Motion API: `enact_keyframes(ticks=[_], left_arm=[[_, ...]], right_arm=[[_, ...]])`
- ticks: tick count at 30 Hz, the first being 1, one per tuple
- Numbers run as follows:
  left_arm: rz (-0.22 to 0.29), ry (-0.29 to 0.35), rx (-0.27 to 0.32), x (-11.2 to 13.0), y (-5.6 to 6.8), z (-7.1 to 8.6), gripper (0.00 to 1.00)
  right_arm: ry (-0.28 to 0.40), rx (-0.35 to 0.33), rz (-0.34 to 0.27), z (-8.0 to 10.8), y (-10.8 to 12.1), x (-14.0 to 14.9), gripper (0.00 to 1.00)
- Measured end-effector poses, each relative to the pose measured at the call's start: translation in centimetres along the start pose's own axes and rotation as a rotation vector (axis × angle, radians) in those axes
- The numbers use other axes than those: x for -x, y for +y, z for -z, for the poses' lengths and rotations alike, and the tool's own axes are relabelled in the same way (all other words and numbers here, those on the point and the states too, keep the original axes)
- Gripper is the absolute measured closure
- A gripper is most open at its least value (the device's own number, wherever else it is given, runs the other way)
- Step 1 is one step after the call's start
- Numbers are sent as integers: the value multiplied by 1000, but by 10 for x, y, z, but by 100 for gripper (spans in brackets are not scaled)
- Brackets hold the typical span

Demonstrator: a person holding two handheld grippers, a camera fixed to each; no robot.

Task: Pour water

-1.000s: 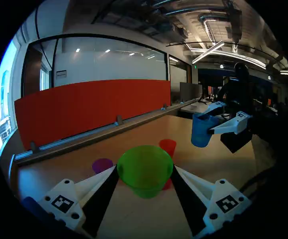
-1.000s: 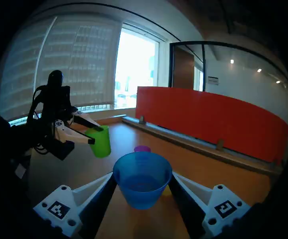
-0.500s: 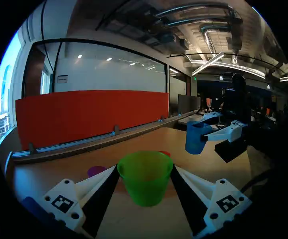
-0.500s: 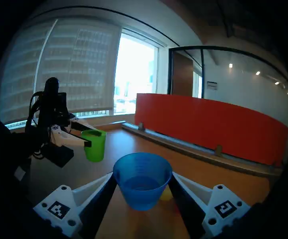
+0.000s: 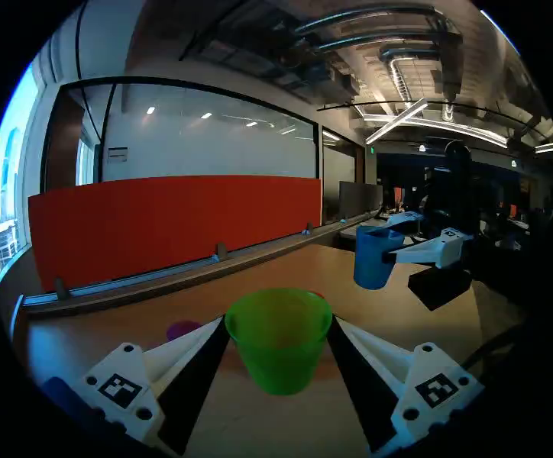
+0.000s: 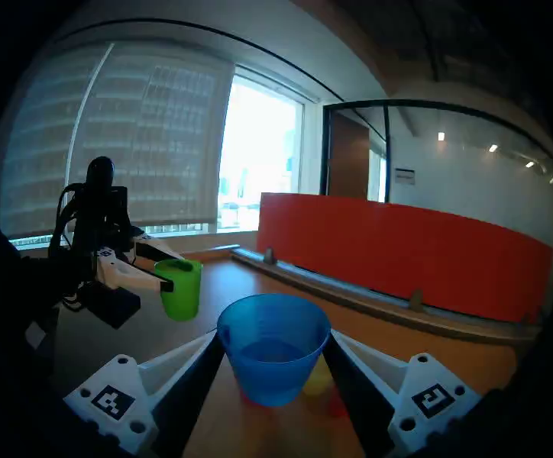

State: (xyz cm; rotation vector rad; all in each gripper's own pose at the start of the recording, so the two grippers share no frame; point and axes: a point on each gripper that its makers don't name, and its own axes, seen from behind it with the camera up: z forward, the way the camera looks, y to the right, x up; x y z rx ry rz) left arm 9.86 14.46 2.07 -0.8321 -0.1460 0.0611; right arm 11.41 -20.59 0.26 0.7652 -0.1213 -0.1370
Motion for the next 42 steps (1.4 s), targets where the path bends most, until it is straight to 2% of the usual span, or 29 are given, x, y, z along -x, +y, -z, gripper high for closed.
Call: enact_keyframes(ticks=[12, 35, 42], left_arm=[[-6, 6, 13, -4, 6, -2, 11], [-7, 14, 33, -5, 14, -4, 11], [-20, 20, 66, -3, 26, -2, 11]], right_arm=[[75, 15, -10, -1, 4, -14, 9], [75, 15, -24, -3, 8, -18, 10], [69, 3, -4, -2, 7, -21, 10]])
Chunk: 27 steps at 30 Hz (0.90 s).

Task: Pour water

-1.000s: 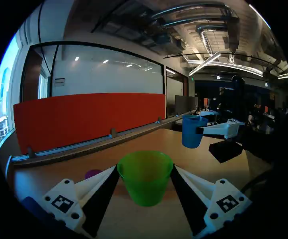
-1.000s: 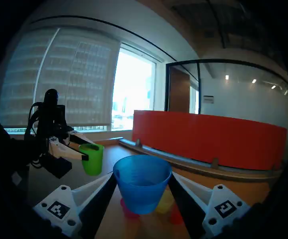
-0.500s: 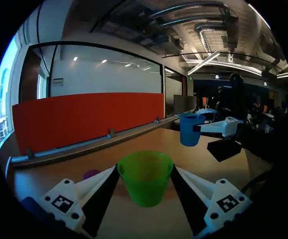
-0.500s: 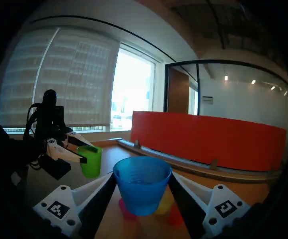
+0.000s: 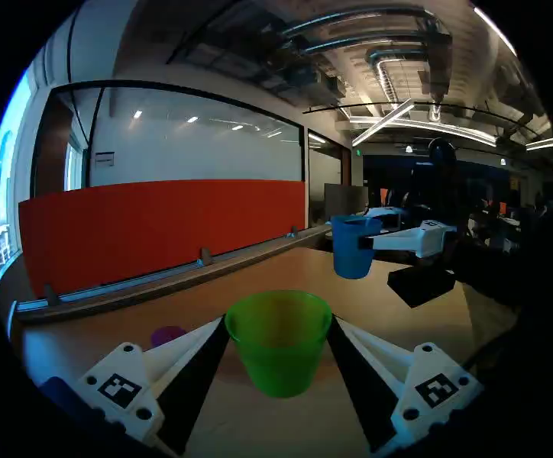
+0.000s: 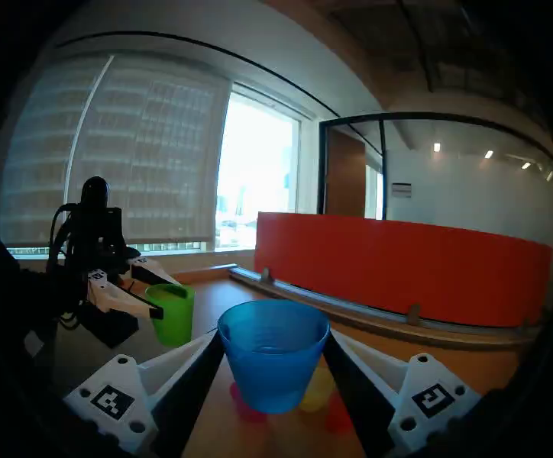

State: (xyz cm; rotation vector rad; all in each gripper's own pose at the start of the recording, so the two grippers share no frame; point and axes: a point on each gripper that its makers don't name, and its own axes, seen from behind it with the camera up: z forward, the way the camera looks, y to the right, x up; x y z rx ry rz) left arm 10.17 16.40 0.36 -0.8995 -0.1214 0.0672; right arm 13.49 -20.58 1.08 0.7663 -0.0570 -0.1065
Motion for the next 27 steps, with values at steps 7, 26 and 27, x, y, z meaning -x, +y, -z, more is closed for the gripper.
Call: enact_keyframes(ticks=[7, 26, 27], left_arm=[[-10, 11, 23, 1, 12, 0, 11], [-7, 18, 94, 21, 42, -4, 12], [-5, 21, 100, 21, 44, -4, 12]], right_arm=[[-19, -19, 62, -2, -4, -3, 10], [-31, -76, 264, -17, -10, -22, 10], [-31, -77, 275, -18, -10, -23, 10]])
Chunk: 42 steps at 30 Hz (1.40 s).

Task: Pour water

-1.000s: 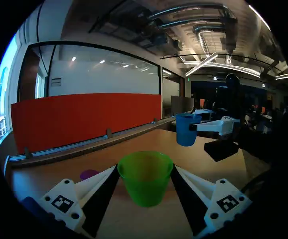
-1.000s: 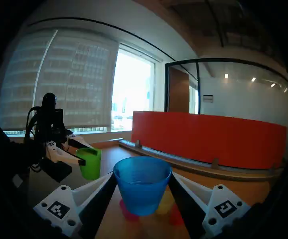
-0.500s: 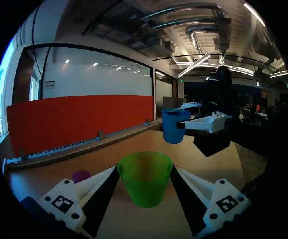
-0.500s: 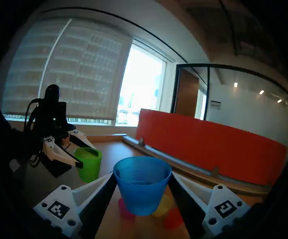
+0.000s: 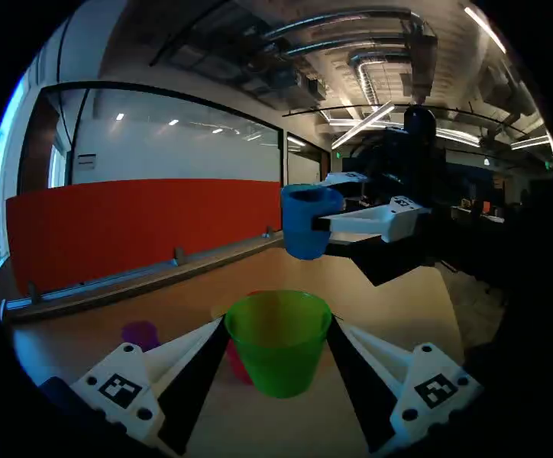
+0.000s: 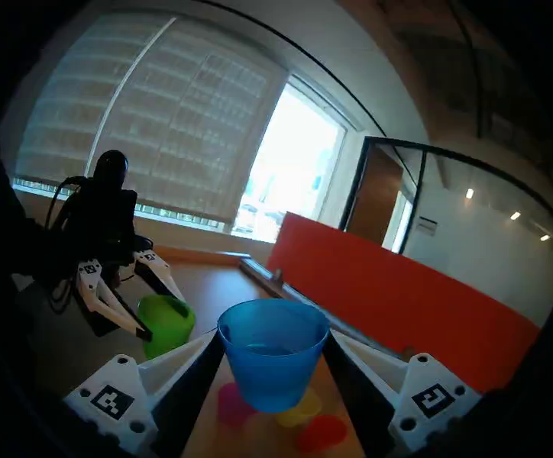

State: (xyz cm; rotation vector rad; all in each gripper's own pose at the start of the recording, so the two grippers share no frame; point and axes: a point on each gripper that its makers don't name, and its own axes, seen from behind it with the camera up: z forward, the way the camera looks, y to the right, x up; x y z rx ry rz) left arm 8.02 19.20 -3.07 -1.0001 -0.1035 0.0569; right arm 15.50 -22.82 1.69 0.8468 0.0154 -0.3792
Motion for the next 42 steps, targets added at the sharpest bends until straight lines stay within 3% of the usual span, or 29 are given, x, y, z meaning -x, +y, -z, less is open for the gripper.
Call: enact_keyframes(ticks=[6, 24, 42], left_arm=[[8, 15, 30, 1, 13, -2, 12], [-11, 32, 78, 2, 35, -13, 12], [-35, 38, 98, 1, 46, -17, 12]], right_arm=[[1, -9, 62, -4, -1, -6, 10], [14, -8, 225, -10, 2, -21, 10], [24, -1, 409, -14, 3, -33, 9]])
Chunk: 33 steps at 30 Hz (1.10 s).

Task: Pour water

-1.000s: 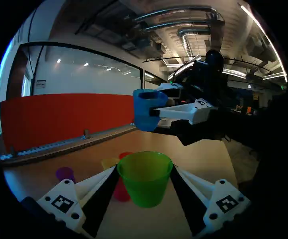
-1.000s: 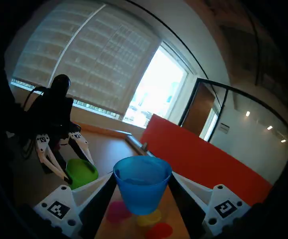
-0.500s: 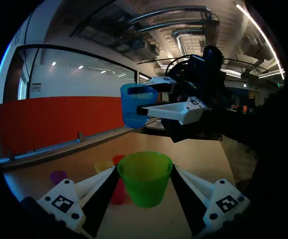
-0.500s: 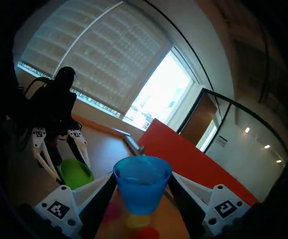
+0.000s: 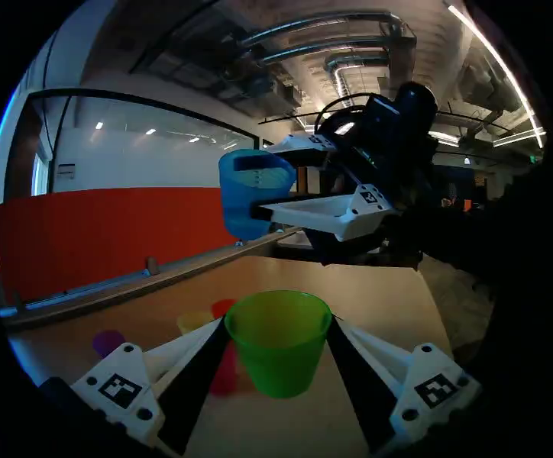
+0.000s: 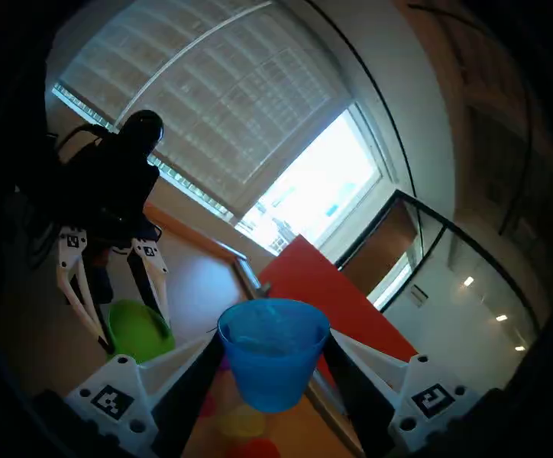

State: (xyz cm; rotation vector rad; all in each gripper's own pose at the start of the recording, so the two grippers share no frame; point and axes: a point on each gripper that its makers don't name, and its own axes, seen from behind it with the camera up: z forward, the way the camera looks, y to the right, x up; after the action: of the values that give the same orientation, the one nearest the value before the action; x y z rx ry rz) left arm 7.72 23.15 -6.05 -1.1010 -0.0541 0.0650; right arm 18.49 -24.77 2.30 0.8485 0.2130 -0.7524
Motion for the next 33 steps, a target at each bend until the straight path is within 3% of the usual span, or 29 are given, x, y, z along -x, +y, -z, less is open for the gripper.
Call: enact_keyframes(ticks=[33], left_arm=[[-4, 11, 25, -4, 10, -6, 12]], right_arm=[[-16, -13, 251, -11, -4, -17, 9]])
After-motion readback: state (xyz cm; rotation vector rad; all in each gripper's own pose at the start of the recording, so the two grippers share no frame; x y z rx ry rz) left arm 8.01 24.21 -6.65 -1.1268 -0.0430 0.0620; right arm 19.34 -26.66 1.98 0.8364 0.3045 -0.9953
